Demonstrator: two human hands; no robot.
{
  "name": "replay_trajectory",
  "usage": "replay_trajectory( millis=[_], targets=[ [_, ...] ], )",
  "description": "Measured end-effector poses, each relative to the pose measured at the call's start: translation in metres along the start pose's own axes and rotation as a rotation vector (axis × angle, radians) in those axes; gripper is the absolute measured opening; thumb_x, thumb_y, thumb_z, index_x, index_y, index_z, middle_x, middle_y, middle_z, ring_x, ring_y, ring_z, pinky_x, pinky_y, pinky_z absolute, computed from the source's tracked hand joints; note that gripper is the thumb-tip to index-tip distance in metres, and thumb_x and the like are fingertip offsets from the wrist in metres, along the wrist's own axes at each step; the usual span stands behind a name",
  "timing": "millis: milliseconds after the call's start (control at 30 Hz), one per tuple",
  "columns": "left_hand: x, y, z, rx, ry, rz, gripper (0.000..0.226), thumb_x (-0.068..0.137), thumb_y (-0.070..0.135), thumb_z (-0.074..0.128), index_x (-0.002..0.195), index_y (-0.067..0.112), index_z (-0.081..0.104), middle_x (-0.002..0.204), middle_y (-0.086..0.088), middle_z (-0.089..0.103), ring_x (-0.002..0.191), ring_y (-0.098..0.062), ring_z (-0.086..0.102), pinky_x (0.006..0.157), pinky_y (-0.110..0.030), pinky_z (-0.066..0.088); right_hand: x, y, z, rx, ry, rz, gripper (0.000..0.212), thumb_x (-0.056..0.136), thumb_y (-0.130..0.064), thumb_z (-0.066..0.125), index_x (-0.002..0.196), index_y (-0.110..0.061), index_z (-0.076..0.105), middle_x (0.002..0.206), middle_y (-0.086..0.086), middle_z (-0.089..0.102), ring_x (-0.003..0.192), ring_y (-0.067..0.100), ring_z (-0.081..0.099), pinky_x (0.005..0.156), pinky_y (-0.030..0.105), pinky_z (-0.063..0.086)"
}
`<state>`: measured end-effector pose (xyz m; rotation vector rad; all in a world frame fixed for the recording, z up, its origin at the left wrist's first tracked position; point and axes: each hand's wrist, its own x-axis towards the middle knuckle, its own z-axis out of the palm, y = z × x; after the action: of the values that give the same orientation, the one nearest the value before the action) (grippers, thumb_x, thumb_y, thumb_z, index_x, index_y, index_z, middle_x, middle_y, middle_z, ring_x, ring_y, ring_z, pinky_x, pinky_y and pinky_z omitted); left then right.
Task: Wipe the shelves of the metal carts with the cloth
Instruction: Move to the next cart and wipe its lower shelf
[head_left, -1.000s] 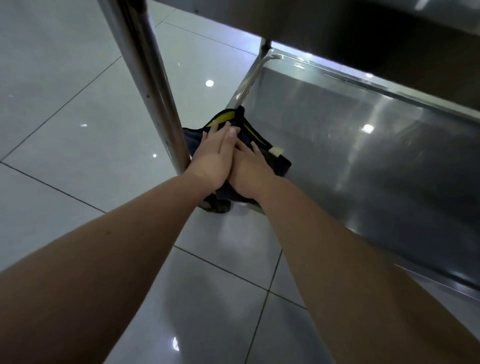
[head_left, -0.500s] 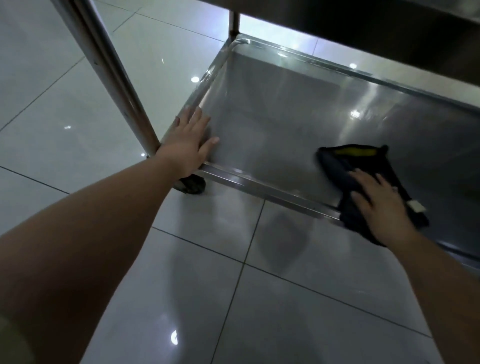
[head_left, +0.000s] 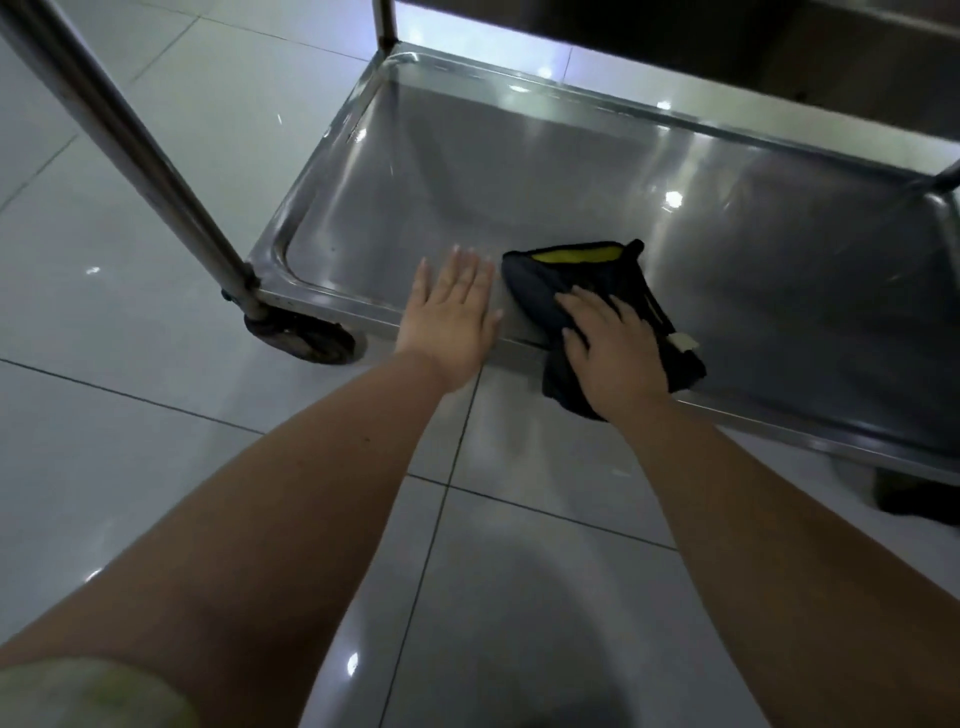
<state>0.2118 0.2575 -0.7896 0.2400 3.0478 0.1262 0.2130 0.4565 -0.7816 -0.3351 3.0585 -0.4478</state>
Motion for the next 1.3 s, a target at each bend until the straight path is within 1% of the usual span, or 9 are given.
replay_trajectory(
  millis=[133, 233, 300, 433, 567, 733, 933, 1100, 1300],
  targets=[
    [-0.001, -0.004, -0.002, -0.002, -0.022, -0.048, 0.059, 0.102, 0.042, 0.010, 0.153, 0.016, -0.003, 0.162, -0.003, -0.004, 0.147, -0.021, -0.015, 0.118, -0.047, -0.009, -0.035, 0.078, -0.030, -0.029, 0.083, 0.184, 0.036, 0.101, -0.023, 0.043, 0.136, -0.020, 0.051, 0.144, 0.007, 0.048, 0.122, 0.040, 0.045, 0.103, 0.051, 0.037],
    [0.003, -0.001, -0.004, 0.034, -0.023, -0.056, 0.058, 0.102, 0.041, 0.012, 0.154, 0.016, 0.003, 0.162, -0.004, 0.000, 0.148, -0.021, -0.012, 0.118, -0.048, -0.006, -0.070, 0.121, -0.063, -0.039, 0.115, 0.510, 0.036, 0.104, -0.022, 0.037, 0.138, -0.022, 0.046, 0.146, 0.014, 0.040, 0.122, 0.044, 0.037, 0.106, 0.052, 0.029],
    [0.004, 0.005, -0.004, 0.010, 0.020, -0.059, 0.054, 0.103, 0.037, 0.018, 0.153, 0.015, 0.014, 0.161, -0.006, 0.008, 0.148, -0.023, -0.006, 0.119, -0.049, -0.003, -0.077, 0.133, -0.077, -0.068, 0.095, 0.583, 0.036, 0.104, -0.023, 0.035, 0.139, -0.021, 0.045, 0.145, 0.016, 0.038, 0.123, 0.045, 0.035, 0.104, 0.054, 0.029],
    [-0.002, 0.040, -0.007, -0.124, 0.207, 0.001, 0.042, 0.098, 0.026, 0.040, 0.139, 0.016, 0.043, 0.147, -0.008, 0.042, 0.142, -0.026, 0.027, 0.115, -0.047, 0.015, -0.058, 0.124, -0.084, -0.018, 0.148, 0.321, 0.032, 0.099, -0.020, 0.045, 0.129, -0.013, 0.053, 0.125, 0.020, 0.058, 0.112, 0.041, 0.052, 0.093, 0.051, 0.044],
    [0.000, 0.085, -0.021, -0.255, 0.139, 0.018, 0.039, 0.090, 0.031, 0.053, 0.128, 0.022, 0.053, 0.122, -0.008, 0.059, 0.114, -0.031, 0.053, 0.094, -0.039, 0.039, -0.051, 0.083, -0.087, 0.212, 0.137, 0.134, 0.022, 0.094, -0.024, 0.054, 0.115, -0.017, 0.053, 0.107, 0.010, 0.062, 0.095, 0.032, 0.059, 0.081, 0.041, 0.047],
    [-0.023, 0.096, -0.042, -0.483, 0.120, -0.136, 0.026, 0.084, 0.027, 0.061, 0.110, 0.022, 0.062, 0.108, -0.007, 0.061, 0.099, -0.029, 0.059, 0.085, -0.041, 0.049, -0.049, 0.038, -0.087, 0.325, 0.043, 0.050, 0.025, 0.088, -0.025, 0.065, 0.107, -0.017, 0.052, 0.103, 0.002, 0.057, 0.091, 0.024, 0.057, 0.081, 0.040, 0.048],
    [-0.069, 0.066, -0.091, -0.274, 0.097, -0.190, 0.033, 0.087, 0.025, 0.056, 0.120, 0.022, 0.059, 0.116, -0.007, 0.059, 0.105, -0.031, 0.057, 0.089, -0.040, 0.042, -0.047, -0.021, -0.111, 0.351, -0.112, -0.050, 0.020, 0.085, -0.028, 0.066, 0.099, -0.020, 0.053, 0.103, 0.003, 0.057, 0.089, 0.021, 0.056, 0.076, 0.034, 0.046],
    [-0.104, 0.055, -0.148, -0.248, 0.051, -0.254, 0.030, 0.087, 0.033, 0.055, 0.114, 0.022, 0.062, 0.112, -0.005, 0.065, 0.103, -0.029, 0.060, 0.092, -0.039, 0.040, -0.056, -0.066, -0.147, 0.334, -0.236, -0.193, 0.023, 0.081, -0.024, 0.070, 0.099, -0.013, 0.059, 0.097, 0.007, 0.062, 0.089, 0.026, 0.059, 0.074, 0.040, 0.050],
    [-0.186, 0.048, -0.284, -0.236, -0.148, -0.450, 0.022, 0.087, 0.019, 0.053, 0.107, 0.022, 0.062, 0.110, -0.005, 0.063, 0.102, -0.028, 0.059, 0.090, -0.036, 0.040, -0.100, -0.153, -0.247, 0.348, -0.351, -0.329, 0.024, 0.082, -0.027, 0.070, 0.104, -0.019, 0.061, 0.104, 0.001, 0.059, 0.092, 0.023, 0.059, 0.078, 0.038, 0.049]
  ],
)
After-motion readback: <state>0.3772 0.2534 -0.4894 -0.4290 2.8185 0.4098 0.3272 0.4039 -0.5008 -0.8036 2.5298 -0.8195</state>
